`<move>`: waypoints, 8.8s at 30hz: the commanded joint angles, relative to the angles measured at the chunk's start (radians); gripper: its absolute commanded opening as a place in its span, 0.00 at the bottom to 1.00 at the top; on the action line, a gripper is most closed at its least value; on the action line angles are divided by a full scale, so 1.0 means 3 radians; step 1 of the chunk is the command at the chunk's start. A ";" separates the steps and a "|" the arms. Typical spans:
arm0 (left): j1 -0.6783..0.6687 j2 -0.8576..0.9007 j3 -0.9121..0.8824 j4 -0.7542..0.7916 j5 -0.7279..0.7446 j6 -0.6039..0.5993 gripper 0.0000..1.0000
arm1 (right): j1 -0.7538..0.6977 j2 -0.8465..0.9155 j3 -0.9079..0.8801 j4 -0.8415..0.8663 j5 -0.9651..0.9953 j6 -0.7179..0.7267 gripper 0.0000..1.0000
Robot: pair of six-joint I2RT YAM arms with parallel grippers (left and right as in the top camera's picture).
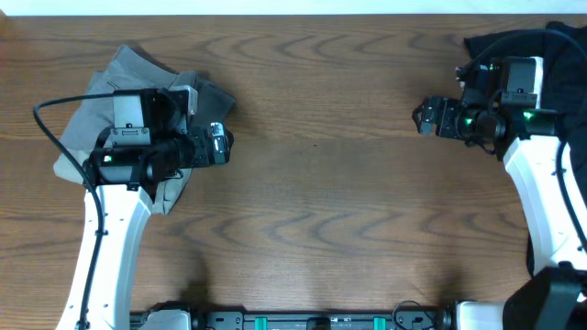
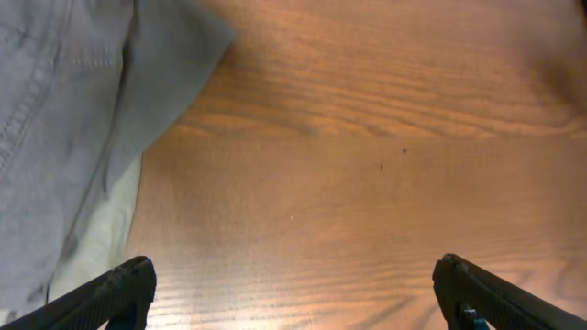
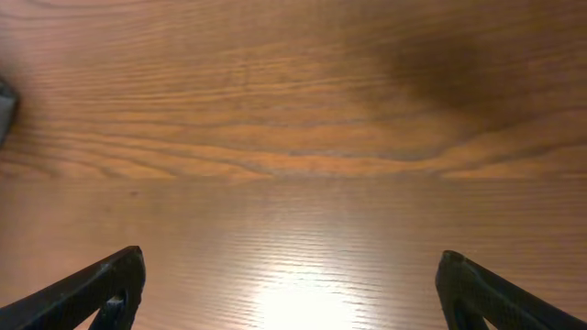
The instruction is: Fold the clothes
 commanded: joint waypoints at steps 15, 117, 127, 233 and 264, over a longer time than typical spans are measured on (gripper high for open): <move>0.0011 -0.0017 0.0085 0.0017 0.0031 0.0058 0.98 | -0.1404 0.0604 0.0067 0.0521 0.1055 0.0476 0.90; 0.0011 -0.0010 0.0084 0.0094 0.0031 0.0058 0.98 | 0.0487 0.1209 -0.0411 0.1078 -0.1943 -0.0746 0.04; 0.0011 -0.0010 0.0084 0.0114 0.0031 0.0057 0.98 | 0.1584 0.1133 -0.0411 0.3117 -0.2599 0.0807 0.04; 0.0136 -0.0467 -0.0102 0.0231 0.0001 0.0120 0.07 | -0.0637 0.1779 -0.0408 0.2942 -0.0264 0.0348 0.32; 0.0078 -0.1200 0.0195 0.0276 0.0624 0.0027 0.06 | -0.1603 -0.1404 -0.0408 0.2154 -0.0331 0.0977 0.01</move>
